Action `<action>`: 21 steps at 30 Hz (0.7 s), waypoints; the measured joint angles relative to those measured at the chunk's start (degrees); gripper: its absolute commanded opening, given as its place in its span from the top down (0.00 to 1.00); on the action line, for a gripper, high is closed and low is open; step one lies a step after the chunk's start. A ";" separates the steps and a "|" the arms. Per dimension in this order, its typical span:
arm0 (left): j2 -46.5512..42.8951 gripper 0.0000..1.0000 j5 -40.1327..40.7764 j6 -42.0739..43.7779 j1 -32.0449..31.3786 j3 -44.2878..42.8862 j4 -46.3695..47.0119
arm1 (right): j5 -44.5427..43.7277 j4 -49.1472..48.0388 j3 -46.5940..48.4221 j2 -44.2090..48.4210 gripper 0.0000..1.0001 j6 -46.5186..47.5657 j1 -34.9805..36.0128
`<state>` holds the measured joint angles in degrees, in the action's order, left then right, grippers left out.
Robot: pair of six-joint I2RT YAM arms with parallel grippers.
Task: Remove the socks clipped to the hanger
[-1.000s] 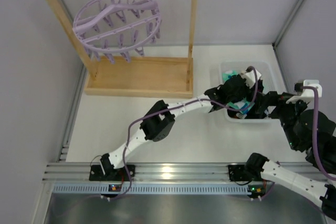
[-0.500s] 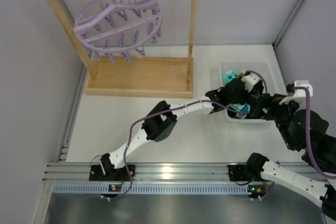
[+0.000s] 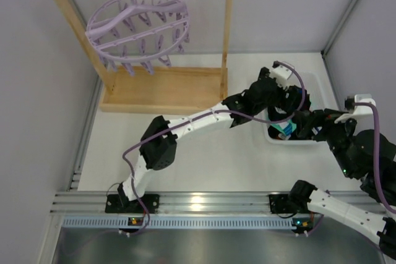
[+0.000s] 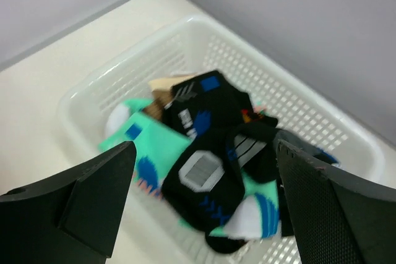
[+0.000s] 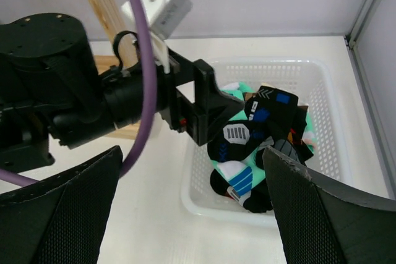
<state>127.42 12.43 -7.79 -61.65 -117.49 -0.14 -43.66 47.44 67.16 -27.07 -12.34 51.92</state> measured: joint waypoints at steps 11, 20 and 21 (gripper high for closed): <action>-31.82 0.02 17.35 -6.40 9.29 36.68 -4.52 | 0.70 -6.95 -5.09 -0.68 0.01 2.75 0.00; -60.74 0.02 27.30 -14.14 10.40 50.99 -19.10 | 11.45 -14.95 -11.65 -13.64 0.00 2.14 -11.61; -63.87 0.02 28.09 -15.17 10.64 51.93 -21.53 | 13.11 -15.02 -12.09 -13.97 0.01 1.86 -14.47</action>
<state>63.55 40.51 -22.96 -51.00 -65.56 -21.67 -30.55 32.42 55.07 -41.04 -10.48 37.45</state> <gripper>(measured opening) 0.982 0.993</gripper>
